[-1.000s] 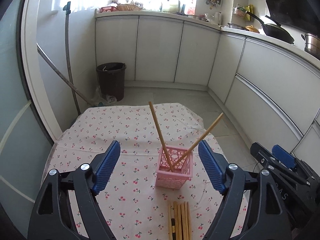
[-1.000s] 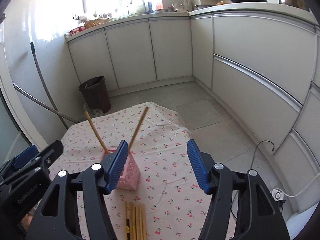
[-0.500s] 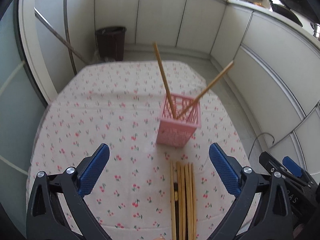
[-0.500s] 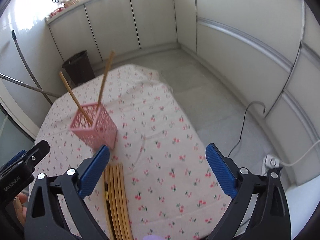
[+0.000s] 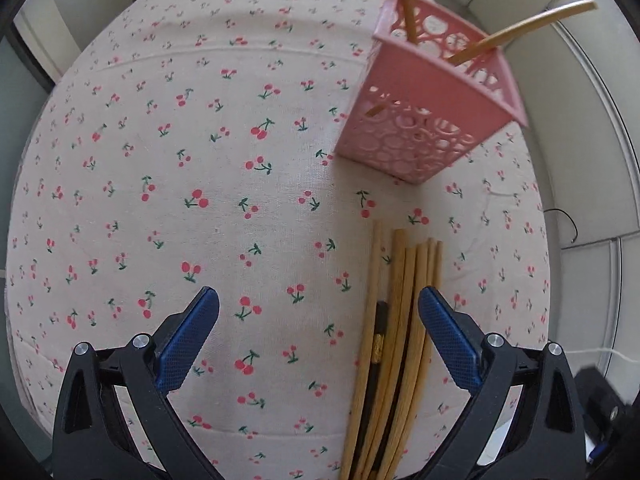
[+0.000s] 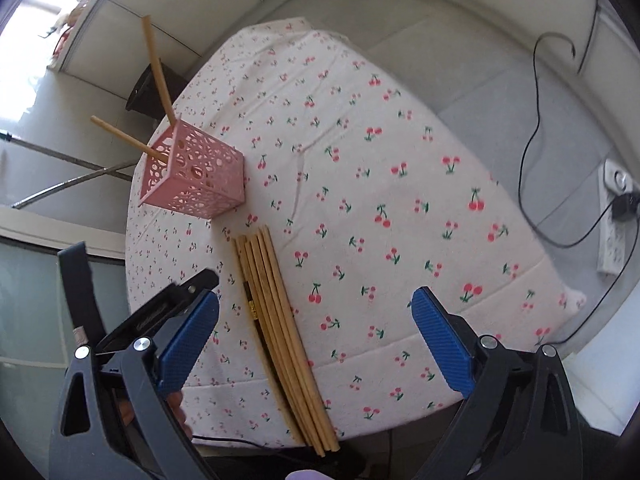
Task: Organize utensils
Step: 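Open the left tool and pull it back toward the chopsticks, then grasp another chopstick with the left tool, then carry the chopstick with the left tool and release it into the pink holder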
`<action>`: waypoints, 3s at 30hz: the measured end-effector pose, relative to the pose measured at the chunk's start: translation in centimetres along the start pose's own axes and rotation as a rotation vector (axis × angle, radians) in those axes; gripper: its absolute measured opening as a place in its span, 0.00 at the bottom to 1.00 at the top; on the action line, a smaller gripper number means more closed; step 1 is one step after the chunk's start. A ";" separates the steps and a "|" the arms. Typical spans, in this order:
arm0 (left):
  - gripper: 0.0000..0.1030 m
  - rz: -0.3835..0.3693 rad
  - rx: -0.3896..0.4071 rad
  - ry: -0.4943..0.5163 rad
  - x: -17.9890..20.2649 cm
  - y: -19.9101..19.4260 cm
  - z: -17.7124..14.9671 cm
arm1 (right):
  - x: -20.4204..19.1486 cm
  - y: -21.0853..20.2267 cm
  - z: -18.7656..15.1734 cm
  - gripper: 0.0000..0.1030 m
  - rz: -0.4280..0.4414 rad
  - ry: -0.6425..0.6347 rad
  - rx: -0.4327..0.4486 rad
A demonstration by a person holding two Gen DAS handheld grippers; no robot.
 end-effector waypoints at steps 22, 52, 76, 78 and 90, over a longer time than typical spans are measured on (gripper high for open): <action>0.04 0.043 0.053 0.120 4.1 3.0 0.3 | 0.5 2.4 0.6 0.91 -0.083 0.012 -0.016; 0.05 -0.053 0.173 0.131 -0.6 -4.6 -0.5 | -6.5 10.7 1.1 0.48 -0.303 -0.286 -0.035; 0.05 -0.279 0.446 0.242 1.6 -13.2 -2.4 | -8.8 -1.8 0.2 0.06 -0.021 -0.366 0.276; 0.05 -0.282 0.465 0.268 2.0 -14.2 -3.0 | -8.8 -2.9 0.0 0.06 -0.023 -0.372 0.305; 0.05 -0.309 0.586 0.350 2.3 -20.1 -5.6 | -7.6 -10.3 -1.2 0.06 -0.003 -0.393 0.465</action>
Point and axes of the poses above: each gripper's, at about its wrist camera, not at the fingertips, and y roughly the way its jaws point, x to its right, z to its top, the point moved 3 cm from there along y, roughly the way its jaws point, and after that the axes turned 1 degree about -z, right-handed, at the moved point
